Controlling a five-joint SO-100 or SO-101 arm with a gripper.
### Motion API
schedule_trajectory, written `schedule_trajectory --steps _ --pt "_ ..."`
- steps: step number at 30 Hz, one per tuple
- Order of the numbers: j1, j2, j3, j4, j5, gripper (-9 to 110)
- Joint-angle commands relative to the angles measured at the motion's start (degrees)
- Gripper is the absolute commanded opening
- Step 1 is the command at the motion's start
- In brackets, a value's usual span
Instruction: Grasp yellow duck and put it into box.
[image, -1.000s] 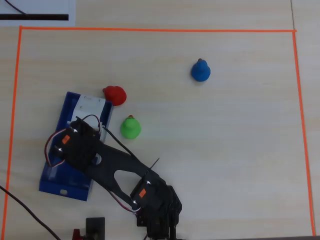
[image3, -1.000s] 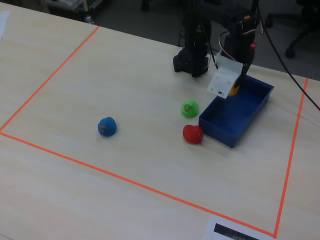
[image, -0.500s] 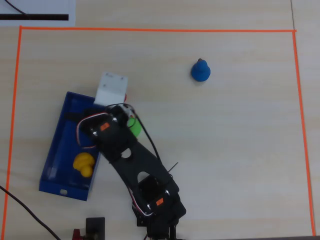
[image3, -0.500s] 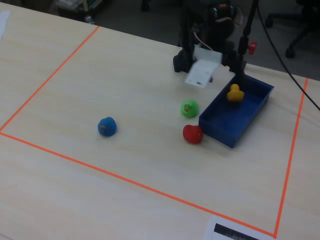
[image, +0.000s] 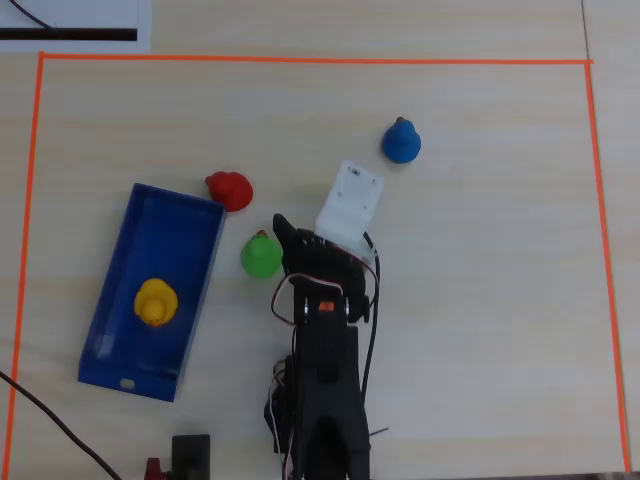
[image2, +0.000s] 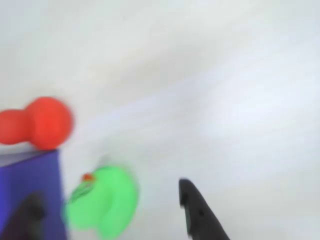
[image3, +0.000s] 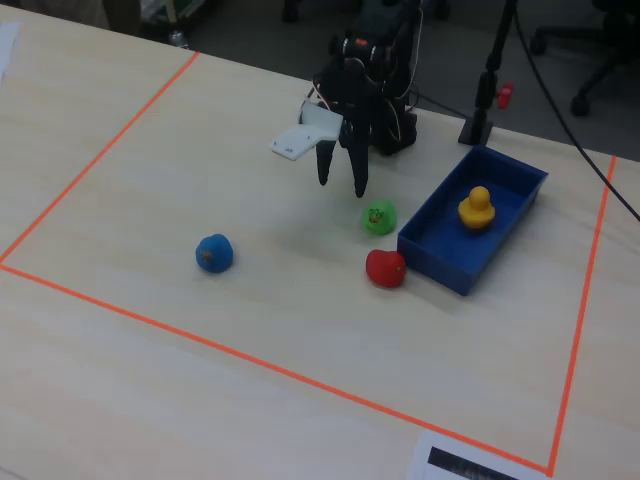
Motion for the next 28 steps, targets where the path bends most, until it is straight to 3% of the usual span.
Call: schedule_trajectory --steps 1,5,10,28 --pt "0.62 17.67 17.31 0.35 -2.64 18" --pt "0.53 24.43 17.31 10.72 -4.13 0" --pt "1.14 31.82 17.31 25.49 -6.24 0" --pt "2.02 31.82 17.4 26.63 -5.98 2"
